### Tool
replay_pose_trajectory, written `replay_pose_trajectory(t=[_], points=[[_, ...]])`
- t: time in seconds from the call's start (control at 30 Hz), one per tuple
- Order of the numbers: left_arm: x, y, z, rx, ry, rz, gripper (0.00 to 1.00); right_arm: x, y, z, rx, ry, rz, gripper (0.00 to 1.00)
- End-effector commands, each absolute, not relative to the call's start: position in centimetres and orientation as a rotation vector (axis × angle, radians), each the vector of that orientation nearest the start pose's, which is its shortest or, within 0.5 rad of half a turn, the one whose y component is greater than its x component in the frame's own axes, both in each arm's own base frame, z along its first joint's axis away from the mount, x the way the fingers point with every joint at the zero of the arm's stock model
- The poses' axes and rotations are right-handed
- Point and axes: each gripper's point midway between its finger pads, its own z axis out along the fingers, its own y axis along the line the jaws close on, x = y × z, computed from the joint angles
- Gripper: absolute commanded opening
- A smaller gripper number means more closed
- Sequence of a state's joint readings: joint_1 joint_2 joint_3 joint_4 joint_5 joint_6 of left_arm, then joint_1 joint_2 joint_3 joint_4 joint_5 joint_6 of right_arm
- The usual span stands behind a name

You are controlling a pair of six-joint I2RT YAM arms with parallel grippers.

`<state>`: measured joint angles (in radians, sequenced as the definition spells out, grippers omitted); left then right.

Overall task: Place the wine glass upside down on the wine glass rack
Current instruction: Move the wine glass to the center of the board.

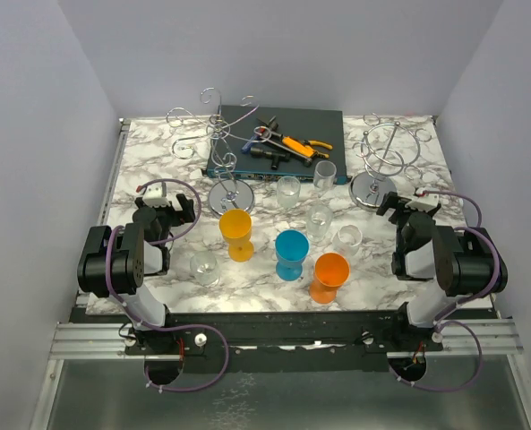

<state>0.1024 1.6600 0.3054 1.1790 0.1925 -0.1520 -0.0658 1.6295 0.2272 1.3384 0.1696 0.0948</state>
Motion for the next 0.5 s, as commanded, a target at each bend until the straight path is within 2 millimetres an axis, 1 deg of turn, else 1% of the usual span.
replay_pose_trajectory(t=[0.0, 0.17, 0.23, 0.3, 0.33, 0.37, 0.47], points=[[39.6, 0.3, 7.6, -0.074, 1.713, -0.185, 0.99, 37.9, -5.2, 9.3, 0.246, 1.593, -0.121, 1.0], [39.6, 0.2, 7.6, -0.072, 1.714, -0.186, 0.99, 37.8, -5.2, 9.3, 0.247, 1.593, -0.122, 1.0], [39.6, 0.2, 7.6, -0.066, 1.713, -0.186, 0.99, 37.6, -5.5, 9.6, 0.26, 1.581, -0.139, 1.0], [39.3, -0.1, 8.4, -0.039, 1.698, -0.217, 0.99, 37.5, -5.2, 10.0, 0.235, 1.574, -0.128, 1.0], [39.4, 0.1, 8.9, -0.05, 1.698, -0.212, 0.99, 37.3, -5.0, 10.4, 0.218, 1.563, -0.124, 1.0], [39.4, 0.3, 9.2, -0.061, 1.706, -0.218, 0.99, 37.0, -4.9, 11.0, 0.216, 1.55, -0.121, 1.0], [39.8, 0.6, 11.1, -0.085, 1.728, -0.223, 0.99, 36.3, -4.8, 12.8, 0.211, 1.52, -0.119, 1.0]])
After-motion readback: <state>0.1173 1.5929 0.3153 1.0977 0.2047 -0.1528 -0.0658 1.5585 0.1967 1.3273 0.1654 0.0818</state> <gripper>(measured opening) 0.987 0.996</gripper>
